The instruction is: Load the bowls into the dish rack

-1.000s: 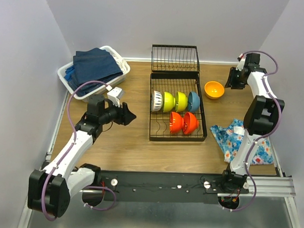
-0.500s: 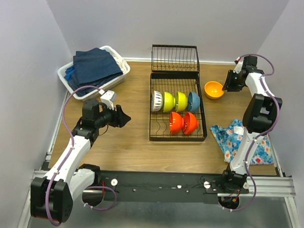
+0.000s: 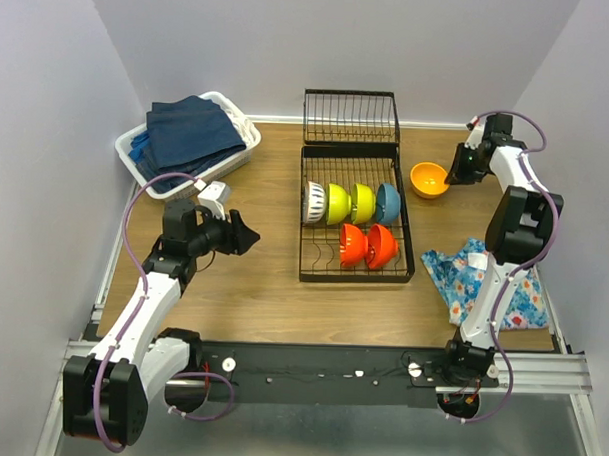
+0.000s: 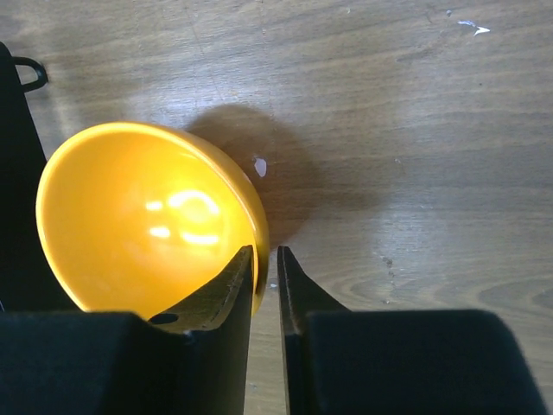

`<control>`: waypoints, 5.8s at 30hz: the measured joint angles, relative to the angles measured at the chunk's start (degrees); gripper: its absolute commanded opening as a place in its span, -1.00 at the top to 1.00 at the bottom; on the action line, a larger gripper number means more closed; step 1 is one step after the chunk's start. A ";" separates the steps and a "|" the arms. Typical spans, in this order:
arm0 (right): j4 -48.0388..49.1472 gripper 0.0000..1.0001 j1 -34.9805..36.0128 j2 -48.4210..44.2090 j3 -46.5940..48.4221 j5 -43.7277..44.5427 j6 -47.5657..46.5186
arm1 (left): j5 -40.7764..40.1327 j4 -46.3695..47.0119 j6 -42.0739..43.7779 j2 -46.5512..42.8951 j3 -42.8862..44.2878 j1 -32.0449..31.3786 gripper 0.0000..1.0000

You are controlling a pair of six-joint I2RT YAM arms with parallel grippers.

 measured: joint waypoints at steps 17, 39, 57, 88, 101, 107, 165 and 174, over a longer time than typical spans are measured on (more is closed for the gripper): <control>-1.77 0.99 0.33 -6.99 0.52 -4.28 0.63 | 0.85 -2.47 3.41 0.02 3.67 0.85 -0.22; -6.51 0.99 55.39 -38.86 -27.47 -3.08 -19.50 | -4.81 -19.37 19.37 4.61 23.43 2.99 -0.31; -5.64 0.69 71.80 -19.71 -23.08 -1.53 -27.89 | -4.74 -29.20 25.92 -12.48 19.12 2.99 -0.32; 1.73 -0.24 30.86 -38.45 -23.87 8.00 -4.96 | 4.55 -48.87 50.29 -6.40 16.74 -34.34 -0.16; 2.08 -0.24 14.47 -51.65 -35.91 4.83 1.31 | -10.01 -31.61 44.72 1.11 7.39 -52.74 -0.05; 2.10 -0.24 10.54 -52.85 -39.10 2.86 2.60 | -11.91 -27.39 43.69 4.22 5.53 -56.87 0.04; -1.90 -0.22 8.00 -41.16 -33.77 6.45 -2.78 | 4.35 53.46 -37.09 20.87 -4.79 -22.51 1.00; -2.54 -0.22 8.00 -39.82 -33.33 8.94 -5.44 | 7.65 68.81 -48.04 33.00 -5.27 -21.00 1.00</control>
